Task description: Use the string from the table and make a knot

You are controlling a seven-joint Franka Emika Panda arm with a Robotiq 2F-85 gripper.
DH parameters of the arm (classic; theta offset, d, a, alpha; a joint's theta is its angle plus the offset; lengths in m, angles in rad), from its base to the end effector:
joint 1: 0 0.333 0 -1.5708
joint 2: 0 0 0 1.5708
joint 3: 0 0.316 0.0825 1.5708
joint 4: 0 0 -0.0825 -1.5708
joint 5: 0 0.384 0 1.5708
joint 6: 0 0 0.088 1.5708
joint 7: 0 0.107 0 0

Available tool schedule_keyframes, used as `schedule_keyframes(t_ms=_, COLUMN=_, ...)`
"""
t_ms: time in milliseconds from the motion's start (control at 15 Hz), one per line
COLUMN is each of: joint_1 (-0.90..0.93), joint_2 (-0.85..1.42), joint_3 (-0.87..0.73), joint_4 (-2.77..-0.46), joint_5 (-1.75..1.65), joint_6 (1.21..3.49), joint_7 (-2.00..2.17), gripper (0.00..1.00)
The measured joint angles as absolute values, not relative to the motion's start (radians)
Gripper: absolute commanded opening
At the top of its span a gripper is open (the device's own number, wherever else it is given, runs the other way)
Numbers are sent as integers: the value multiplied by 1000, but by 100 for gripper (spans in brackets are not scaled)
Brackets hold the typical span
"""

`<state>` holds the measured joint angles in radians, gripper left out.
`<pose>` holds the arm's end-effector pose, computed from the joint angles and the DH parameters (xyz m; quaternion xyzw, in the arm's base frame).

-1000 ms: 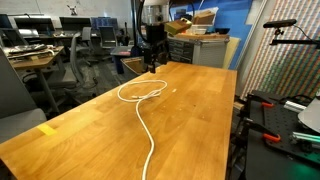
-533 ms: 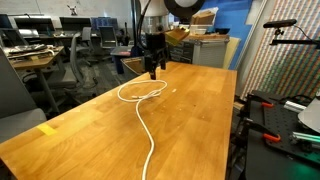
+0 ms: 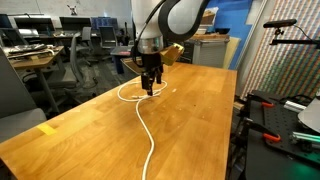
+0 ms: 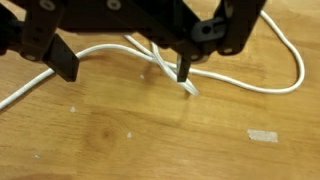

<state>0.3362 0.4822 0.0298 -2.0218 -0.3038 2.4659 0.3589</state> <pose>0.5586 0.2144 0.2051 0.9887 0.1218 0.0134 0.0864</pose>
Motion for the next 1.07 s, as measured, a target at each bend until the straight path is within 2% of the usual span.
schedule_keyframes(t_ms=1067, joint_1=332, joint_2=567, joint_3=22, joint_4=-1873, joint_5=-227, joint_6=2543, joint_7=359, gripper=100)
